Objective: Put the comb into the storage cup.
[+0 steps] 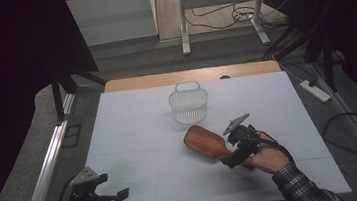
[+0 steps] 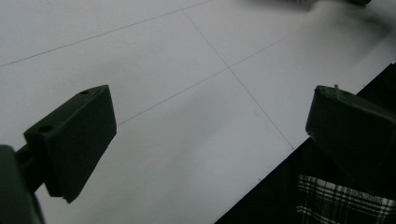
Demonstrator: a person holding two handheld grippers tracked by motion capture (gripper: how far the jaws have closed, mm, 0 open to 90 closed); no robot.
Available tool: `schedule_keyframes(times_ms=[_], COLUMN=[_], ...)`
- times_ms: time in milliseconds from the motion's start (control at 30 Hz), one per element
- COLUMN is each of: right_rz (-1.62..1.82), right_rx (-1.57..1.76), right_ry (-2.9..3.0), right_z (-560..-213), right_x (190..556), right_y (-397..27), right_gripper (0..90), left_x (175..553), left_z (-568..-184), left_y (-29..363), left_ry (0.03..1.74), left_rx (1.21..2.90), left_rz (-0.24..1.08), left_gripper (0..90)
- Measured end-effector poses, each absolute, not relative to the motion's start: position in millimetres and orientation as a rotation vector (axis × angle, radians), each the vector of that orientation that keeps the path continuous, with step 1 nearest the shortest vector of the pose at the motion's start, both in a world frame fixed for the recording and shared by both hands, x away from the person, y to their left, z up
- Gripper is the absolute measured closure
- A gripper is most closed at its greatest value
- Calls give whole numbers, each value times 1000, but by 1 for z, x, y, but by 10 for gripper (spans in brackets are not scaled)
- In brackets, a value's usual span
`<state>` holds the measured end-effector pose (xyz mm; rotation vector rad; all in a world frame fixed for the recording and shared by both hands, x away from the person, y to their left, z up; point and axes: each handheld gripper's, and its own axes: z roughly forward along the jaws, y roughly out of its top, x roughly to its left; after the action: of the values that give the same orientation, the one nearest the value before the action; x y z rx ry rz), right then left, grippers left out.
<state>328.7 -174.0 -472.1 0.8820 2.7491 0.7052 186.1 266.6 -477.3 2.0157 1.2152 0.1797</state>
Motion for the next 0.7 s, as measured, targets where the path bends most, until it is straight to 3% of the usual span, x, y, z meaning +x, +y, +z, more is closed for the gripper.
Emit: schedule_keyframes(times_ms=[700], right_rz=[572], right_rx=[902], right_ry=[2820], right_z=[-499], right_x=[340], right_y=[-172], right_gripper=[0], left_x=[186], left_z=[-477], left_y=[266], left_ry=[1216], left_rx=[2018], left_rz=[177], left_gripper=[27])
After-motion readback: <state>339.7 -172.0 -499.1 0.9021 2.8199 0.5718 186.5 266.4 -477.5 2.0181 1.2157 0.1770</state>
